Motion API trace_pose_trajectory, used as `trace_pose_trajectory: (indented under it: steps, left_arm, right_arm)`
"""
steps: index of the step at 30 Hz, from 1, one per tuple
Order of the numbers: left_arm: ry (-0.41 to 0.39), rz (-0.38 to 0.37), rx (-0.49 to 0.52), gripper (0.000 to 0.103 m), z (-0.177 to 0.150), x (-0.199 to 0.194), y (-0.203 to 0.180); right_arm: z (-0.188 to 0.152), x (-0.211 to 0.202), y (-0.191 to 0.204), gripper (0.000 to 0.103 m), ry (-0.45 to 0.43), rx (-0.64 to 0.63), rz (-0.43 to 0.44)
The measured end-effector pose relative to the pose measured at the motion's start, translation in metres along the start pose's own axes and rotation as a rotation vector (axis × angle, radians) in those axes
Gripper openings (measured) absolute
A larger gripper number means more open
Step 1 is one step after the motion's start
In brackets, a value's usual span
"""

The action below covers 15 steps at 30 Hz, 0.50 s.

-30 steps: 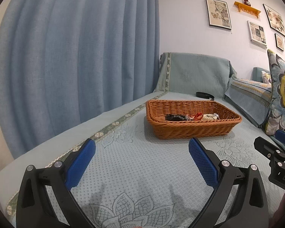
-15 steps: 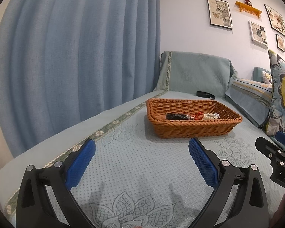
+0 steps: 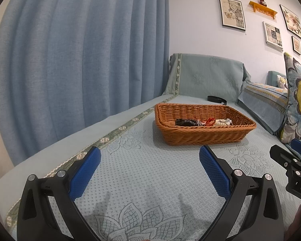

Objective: Organize jewelry

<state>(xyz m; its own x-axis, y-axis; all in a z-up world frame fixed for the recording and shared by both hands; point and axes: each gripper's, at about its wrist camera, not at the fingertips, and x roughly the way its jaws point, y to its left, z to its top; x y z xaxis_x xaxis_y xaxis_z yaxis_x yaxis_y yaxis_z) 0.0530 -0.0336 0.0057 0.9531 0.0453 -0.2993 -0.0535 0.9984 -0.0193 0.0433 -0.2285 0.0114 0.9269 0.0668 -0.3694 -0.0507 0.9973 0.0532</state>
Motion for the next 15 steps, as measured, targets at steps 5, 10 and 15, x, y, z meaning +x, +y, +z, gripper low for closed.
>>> trace_pose_trajectory:
  steps: [5,10,15]
  left_arm:
    - [0.000,0.000,0.000,0.095,0.0006,0.0006,0.0001]
    - [0.000,0.000,0.001,0.095,0.0005,0.0006,0.0003]
    - [0.002,0.000,0.001,0.095,0.0005,0.0009,0.0002]
  right_arm:
    - [0.0001,-0.0002,0.0001,0.084,0.000,-0.002,0.000]
    - [0.0001,-0.0004,0.0001,0.084,-0.001,-0.001,0.000]
    - [0.0001,-0.0007,0.0002,0.084,-0.001,-0.001,0.000]
